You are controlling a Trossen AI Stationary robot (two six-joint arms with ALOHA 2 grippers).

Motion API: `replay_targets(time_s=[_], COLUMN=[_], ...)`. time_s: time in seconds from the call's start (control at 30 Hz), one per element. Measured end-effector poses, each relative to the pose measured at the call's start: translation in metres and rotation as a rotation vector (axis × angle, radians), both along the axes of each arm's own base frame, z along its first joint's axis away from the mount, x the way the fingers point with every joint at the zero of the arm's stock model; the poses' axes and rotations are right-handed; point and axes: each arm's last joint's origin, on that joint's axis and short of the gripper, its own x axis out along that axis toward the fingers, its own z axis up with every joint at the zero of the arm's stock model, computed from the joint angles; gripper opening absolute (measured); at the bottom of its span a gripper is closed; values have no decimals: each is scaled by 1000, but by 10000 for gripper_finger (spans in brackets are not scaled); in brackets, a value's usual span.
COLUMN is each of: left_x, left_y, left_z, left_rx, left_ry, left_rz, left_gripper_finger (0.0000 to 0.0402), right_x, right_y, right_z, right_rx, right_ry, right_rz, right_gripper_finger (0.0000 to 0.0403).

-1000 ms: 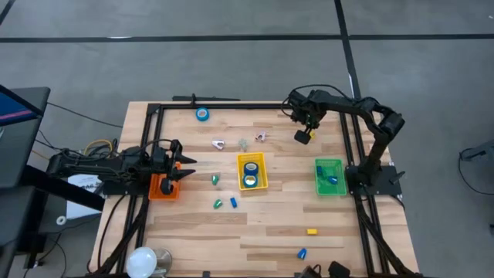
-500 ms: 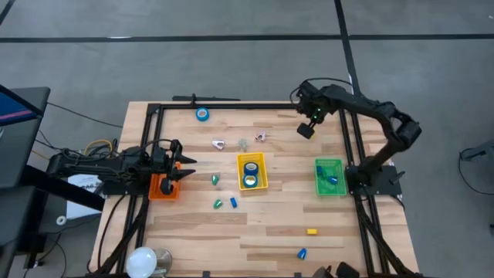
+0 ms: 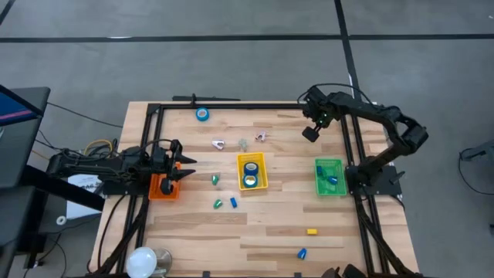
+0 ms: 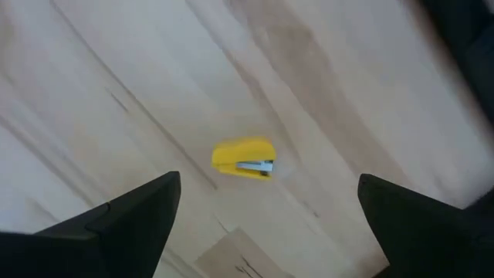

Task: Pick and place Stapler, Stapler remover, tape
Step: Put the yellow stapler into the green basket

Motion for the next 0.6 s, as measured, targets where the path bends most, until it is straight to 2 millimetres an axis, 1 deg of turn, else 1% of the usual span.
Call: replay_targets(time_s=[0.2, 0.4, 0.5, 0.6], left_x=[0, 0, 0, 0], left_y=[0, 0, 0, 0], left_z=[0, 0, 0, 0], left_rx=[0, 0, 0, 0], left_ry=[0, 0, 0, 0], left_rz=[0, 0, 0, 0], left_gripper_finger=[150, 150, 150, 150], right_x=[1, 7, 8, 10], right_y=[-3, -8, -9, -10], right_z=[-22, -40, -46, -47], right_rx=[27, 73, 85, 73], right_ry=[26, 39, 50, 40], right_rz=[14, 34, 37, 39], right_gripper_finger=[386, 386, 386, 383])
